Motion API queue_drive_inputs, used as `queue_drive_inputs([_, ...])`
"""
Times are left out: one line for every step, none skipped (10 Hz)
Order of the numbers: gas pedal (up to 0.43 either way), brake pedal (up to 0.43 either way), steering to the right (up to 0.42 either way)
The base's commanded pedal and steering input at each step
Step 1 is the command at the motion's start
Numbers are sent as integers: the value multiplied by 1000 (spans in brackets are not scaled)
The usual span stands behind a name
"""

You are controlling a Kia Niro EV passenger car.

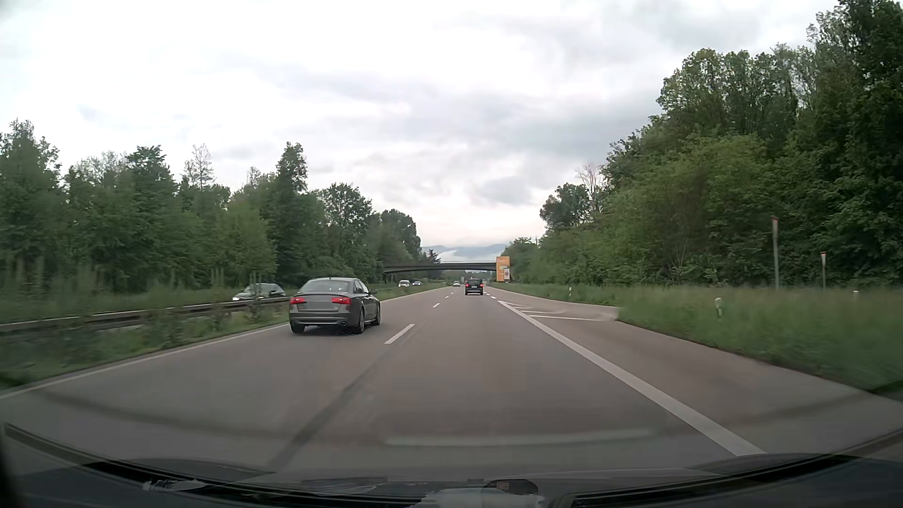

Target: Follow the waypoints while adhering to traffic rules and regulations

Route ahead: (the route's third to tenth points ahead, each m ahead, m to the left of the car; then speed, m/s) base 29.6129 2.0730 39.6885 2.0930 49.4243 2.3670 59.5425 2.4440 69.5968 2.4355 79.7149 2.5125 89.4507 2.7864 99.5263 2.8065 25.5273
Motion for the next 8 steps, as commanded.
queue_drive_inputs([157, 0, 1])
queue_drive_inputs([157, 0, 1])
queue_drive_inputs([157, 0, 1])
queue_drive_inputs([157, 0, 1])
queue_drive_inputs([157, 0, 1])
queue_drive_inputs([157, 0, 1])
queue_drive_inputs([157, 0, 1])
queue_drive_inputs([157, 0, 1])
